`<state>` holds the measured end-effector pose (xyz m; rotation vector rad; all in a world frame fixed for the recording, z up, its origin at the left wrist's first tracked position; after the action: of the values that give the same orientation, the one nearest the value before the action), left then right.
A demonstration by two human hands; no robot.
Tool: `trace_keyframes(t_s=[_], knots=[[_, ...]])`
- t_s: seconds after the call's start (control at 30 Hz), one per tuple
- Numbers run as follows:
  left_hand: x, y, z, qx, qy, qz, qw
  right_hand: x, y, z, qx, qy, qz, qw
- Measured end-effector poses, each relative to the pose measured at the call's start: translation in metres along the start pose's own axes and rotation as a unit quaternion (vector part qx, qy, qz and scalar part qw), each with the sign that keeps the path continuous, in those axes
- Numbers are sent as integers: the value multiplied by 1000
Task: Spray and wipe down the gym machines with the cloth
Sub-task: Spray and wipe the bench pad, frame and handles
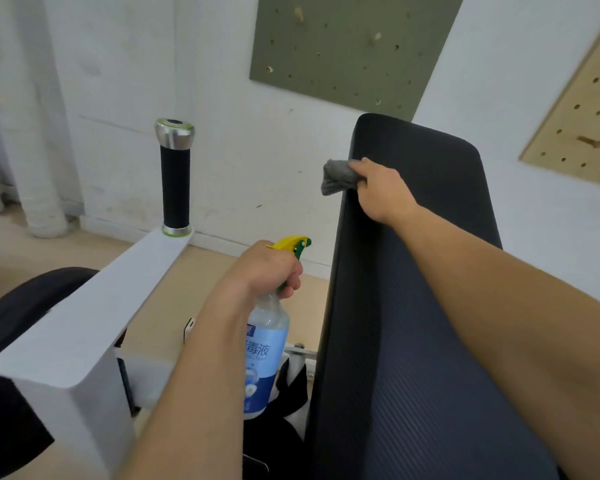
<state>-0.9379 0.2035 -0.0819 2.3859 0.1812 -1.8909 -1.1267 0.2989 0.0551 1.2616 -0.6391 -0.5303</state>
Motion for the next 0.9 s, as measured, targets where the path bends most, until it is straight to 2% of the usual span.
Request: trace_keyframes(t_s=[0.03, 0.1, 0.2, 0.33, 0.4, 0.47, 0.57, 0.63, 0.7, 0.77, 0.9], knots=[[1, 0, -2, 7, 3, 12, 1000, 1, -11, 5, 44, -7, -35, 998], [1, 1, -8, 15, 0, 14, 1000, 11, -26, -1, 79, 6, -100, 992], [-2, 9, -18, 12, -9, 34, 999, 52, -57, -52, 103, 130, -182, 969], [-3, 21, -36, -14, -9, 60, 998, 91, -106, -162, 172, 267, -170, 933], [1, 19, -49, -12, -7, 72, 997, 101, -119, -187, 199, 295, -183, 916], [10, 10, -63, -2, 2, 79, 997, 101, -117, -168, 205, 280, -245, 905], [21, -5, -76, 25, 14, 79, 996, 81, -85, -96, 183, 164, -322, 914], [26, -9, -83, 32, 17, 70, 997, 70, -71, -64, 185, 80, -319, 926], [31, -9, -90, 35, 22, 70, 997, 69, -83, -62, 220, 35, -294, 929], [39, -5, -97, 33, 30, 77, 996, 80, -104, -87, 252, 48, -281, 925], [56, 1, -114, 31, 46, 88, 995, 108, -124, -165, 254, 150, -213, 931]])
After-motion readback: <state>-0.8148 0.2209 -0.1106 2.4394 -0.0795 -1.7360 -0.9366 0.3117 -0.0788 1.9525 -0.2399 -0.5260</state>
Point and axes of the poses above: each hand's wrist, its own z-axis towards the middle knuckle, its own y-axis out of the back of the hand, x = y × z, the point moved 10 cm from there along z, towards the middle knuckle, and after that the axes turned 14 degrees about x, right-handed, at the moved point
